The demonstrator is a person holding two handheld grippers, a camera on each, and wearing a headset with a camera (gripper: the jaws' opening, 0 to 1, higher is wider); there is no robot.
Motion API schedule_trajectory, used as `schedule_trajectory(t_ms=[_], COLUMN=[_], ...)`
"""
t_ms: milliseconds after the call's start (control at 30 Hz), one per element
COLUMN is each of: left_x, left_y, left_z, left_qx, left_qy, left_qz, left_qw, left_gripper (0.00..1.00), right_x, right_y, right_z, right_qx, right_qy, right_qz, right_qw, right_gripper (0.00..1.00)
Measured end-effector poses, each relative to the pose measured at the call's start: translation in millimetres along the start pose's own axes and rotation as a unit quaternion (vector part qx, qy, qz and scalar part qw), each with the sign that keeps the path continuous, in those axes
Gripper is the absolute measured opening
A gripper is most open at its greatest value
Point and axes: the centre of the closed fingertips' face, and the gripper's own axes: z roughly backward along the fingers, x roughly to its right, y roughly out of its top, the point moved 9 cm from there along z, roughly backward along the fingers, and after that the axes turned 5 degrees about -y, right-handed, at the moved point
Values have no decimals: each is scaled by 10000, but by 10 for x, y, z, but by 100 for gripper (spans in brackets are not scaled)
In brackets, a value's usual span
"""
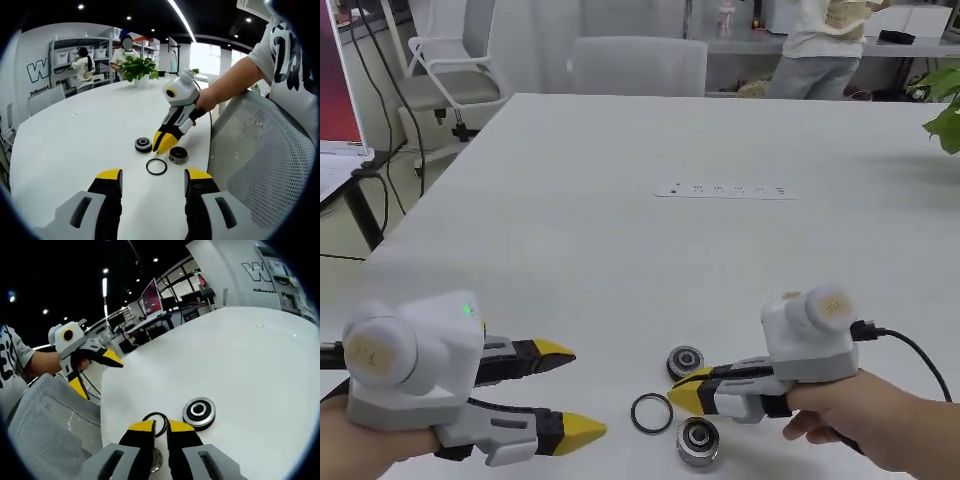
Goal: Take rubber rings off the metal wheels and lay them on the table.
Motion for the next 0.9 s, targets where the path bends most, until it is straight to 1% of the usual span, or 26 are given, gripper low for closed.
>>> schedule_trajectory(t_ms=[100, 133, 233, 300, 500, 600, 633, 900], left_x=[-16, -20, -39, -58, -99, -127, -157, -211], left_y=[21, 28, 49, 64, 107, 123, 164, 247], left_z=[-11, -15, -30, -43, -94, -119, -149, -241], left_qx=[14, 17, 18, 23, 28, 16, 25, 14], left_qy=[3, 3, -1, -1, -16, -16, -17, -34], left_qz=[-2, -5, -35, -51, -90, -101, -105, -116], left_qw=[10000, 10000, 10000, 10000, 10000, 9999, 9999, 9999], left_gripper=[47, 47, 47, 47, 47, 47, 46, 46], right_x=[-9, -20, -31, -28, -18, -2, 14, 76], right_y=[14, 33, 55, 64, 82, 84, 89, 100], right_z=[19, 51, 94, 119, 196, 230, 271, 346], right_qx=[28, 71, 137, 160, 236, 228, 239, 228], right_qy=[26, 69, 91, 86, 31, -17, -65, -213], right_qz=[17, 49, 34, 57, 154, 258, 338, 510], right_qw=[10000, 9999, 9999, 9998, 9996, 9994, 9991, 9982], right_gripper=[8, 9, 12, 12, 17, 18, 21, 28])
